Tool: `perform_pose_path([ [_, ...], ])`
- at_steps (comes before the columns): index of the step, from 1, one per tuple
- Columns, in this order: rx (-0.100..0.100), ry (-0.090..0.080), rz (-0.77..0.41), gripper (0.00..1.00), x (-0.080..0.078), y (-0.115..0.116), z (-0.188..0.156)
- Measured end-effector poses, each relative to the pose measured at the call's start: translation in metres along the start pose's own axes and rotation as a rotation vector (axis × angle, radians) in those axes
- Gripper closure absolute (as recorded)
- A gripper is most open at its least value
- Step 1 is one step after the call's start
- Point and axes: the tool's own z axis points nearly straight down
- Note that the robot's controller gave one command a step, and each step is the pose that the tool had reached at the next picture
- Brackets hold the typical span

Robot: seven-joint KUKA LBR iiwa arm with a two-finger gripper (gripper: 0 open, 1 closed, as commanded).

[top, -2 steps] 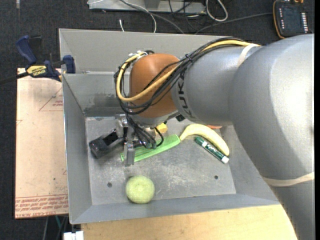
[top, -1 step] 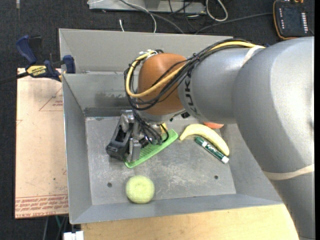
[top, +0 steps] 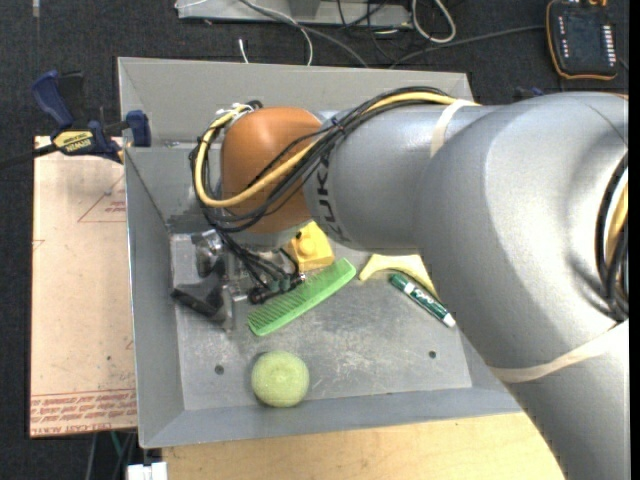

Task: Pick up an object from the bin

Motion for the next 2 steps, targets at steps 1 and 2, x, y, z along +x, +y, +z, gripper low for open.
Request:
perform_pose_path([
  [1,-0.001,-0.031,0.065,0.0,0.019,-0.068,-0.001],
  [2,-0.009,-0.019,0.013,1.0,0.004,-0.013,-0.001],
])
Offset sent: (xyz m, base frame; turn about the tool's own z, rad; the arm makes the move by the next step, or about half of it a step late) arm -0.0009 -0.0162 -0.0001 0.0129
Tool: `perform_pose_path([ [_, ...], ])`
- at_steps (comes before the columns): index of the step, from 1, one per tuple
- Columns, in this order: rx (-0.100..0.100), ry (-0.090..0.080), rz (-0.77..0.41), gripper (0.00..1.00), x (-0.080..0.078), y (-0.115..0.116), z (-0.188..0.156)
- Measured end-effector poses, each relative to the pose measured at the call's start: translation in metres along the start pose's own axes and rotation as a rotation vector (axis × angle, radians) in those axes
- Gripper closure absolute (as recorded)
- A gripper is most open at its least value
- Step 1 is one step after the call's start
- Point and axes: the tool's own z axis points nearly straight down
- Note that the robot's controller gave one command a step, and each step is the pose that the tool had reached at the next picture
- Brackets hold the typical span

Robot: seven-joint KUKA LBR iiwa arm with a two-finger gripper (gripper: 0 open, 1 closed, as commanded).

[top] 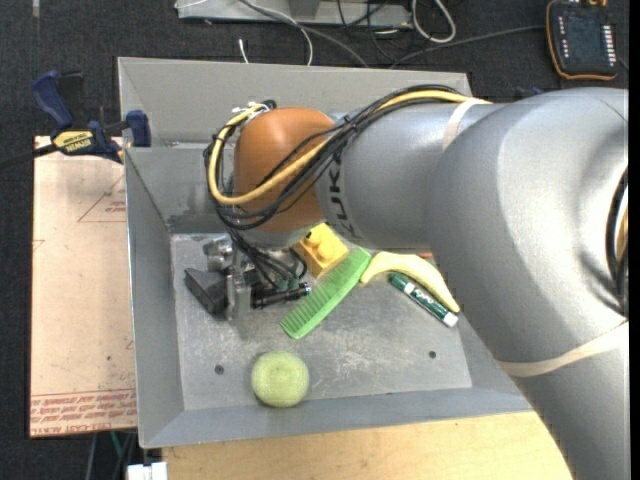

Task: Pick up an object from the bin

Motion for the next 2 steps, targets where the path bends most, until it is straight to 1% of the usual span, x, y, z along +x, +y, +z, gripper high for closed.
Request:
perform_pose_path([
  [1,0.0,0.0,0.001,1.0,0.0,0.0,0.0],
  [2,0.001,0.012,0.001,1.0,0.003,0.0,-0.032],
])
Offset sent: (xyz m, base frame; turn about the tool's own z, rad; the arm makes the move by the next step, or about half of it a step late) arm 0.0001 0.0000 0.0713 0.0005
